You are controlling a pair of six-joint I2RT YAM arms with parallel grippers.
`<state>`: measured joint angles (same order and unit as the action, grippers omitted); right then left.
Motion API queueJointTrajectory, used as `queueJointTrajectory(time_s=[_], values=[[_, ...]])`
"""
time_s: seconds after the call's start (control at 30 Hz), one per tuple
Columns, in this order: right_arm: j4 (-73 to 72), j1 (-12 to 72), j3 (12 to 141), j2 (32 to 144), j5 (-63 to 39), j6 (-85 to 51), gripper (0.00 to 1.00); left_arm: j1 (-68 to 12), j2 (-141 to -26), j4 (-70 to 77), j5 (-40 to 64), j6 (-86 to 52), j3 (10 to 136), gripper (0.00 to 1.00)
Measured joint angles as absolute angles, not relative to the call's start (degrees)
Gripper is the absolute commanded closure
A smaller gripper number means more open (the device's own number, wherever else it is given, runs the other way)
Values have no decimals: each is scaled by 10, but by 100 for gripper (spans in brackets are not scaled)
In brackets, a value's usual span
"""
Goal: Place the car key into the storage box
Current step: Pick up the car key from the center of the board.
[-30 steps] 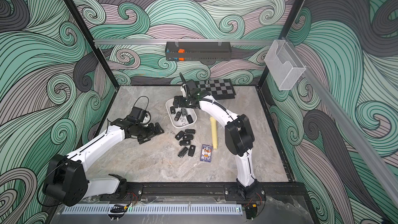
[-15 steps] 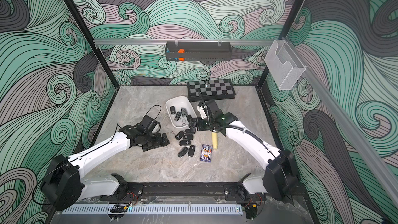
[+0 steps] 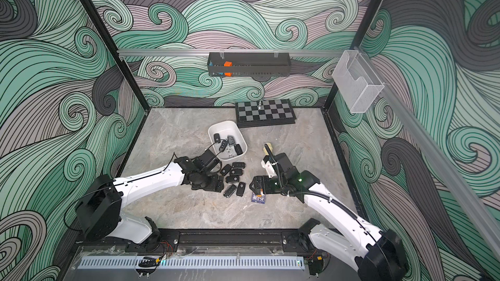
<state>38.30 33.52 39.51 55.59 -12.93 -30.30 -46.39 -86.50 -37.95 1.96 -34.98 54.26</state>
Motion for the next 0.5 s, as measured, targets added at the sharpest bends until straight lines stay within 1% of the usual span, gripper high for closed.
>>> queueJointTrajectory(time_s=[0.17, 0.23, 0.37, 0.43, 0.5], values=[[385, 335, 392, 547, -130, -309, 1, -496, -916, -376, 17, -319, 570, 13], [385, 335, 392, 547, -130, -310, 1, -505, -932, -376, 16, -310, 577, 17], [385, 335, 392, 550, -130, -311, 1, -520, -964, -377, 15, -291, 597, 28], [385, 335, 392, 552, -130, -311, 1, -526, -978, -377, 15, -284, 608, 31], [385, 335, 392, 552, -130, -311, 1, -533, -991, -377, 15, -276, 618, 31]])
